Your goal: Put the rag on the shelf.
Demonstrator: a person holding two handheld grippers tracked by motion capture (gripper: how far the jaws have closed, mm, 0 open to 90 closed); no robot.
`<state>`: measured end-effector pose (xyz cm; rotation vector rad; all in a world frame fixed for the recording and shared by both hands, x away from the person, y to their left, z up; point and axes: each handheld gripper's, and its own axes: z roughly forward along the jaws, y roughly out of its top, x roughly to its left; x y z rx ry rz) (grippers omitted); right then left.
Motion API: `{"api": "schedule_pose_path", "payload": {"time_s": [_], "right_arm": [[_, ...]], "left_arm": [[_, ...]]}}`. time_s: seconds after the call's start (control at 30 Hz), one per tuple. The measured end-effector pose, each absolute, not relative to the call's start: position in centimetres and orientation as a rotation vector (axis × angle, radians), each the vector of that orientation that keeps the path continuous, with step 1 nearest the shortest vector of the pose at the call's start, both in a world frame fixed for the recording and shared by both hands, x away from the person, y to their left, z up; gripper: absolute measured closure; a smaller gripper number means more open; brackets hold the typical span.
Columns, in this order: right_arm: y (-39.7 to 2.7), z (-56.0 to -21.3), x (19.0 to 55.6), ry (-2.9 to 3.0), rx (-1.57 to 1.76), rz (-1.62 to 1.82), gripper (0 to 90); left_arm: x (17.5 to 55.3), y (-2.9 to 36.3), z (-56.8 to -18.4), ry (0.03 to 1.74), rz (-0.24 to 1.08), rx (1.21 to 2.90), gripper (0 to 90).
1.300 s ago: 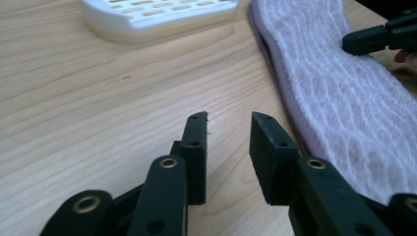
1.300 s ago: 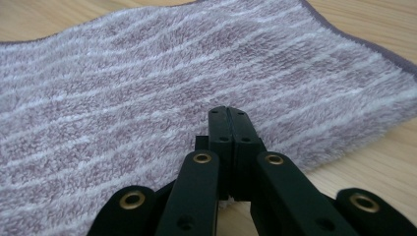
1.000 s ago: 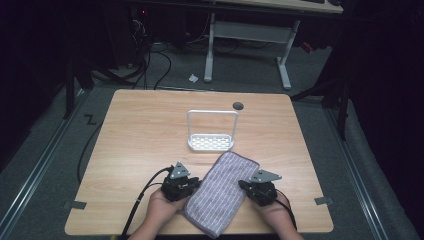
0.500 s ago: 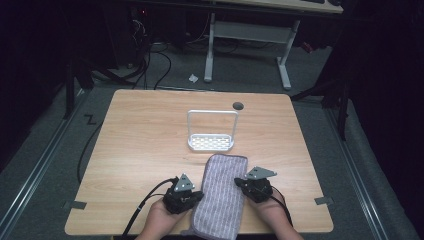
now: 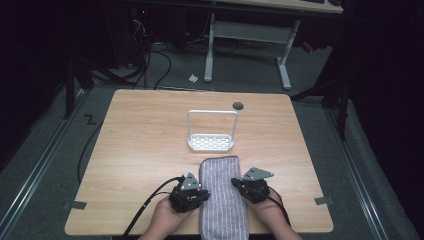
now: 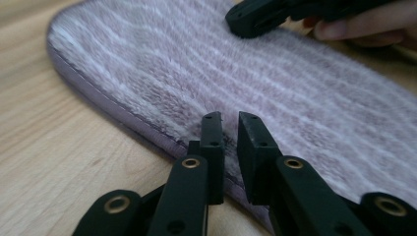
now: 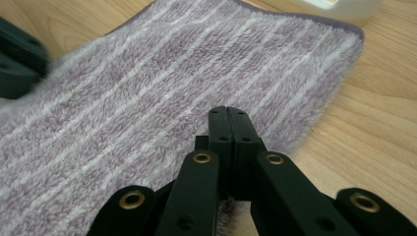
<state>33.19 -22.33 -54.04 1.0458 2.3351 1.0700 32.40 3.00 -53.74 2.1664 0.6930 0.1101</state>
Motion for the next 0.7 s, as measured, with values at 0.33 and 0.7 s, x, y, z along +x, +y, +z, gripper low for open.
{"api": "schedule_pose_path", "payload": {"time_s": [0.33,0.7], "right_arm": [[-22.1,-54.1,31.0,2.388,0.993,1.107,88.5],[-23.0,-52.9,29.3,2.339,1.021,1.164,70.0]], "left_arm": [[30.3,3.5,-53.7,0.637,-0.037,2.2,80.0],[32.6,5.3,-52.6,0.75,0.066,2.064,61.9]]}}
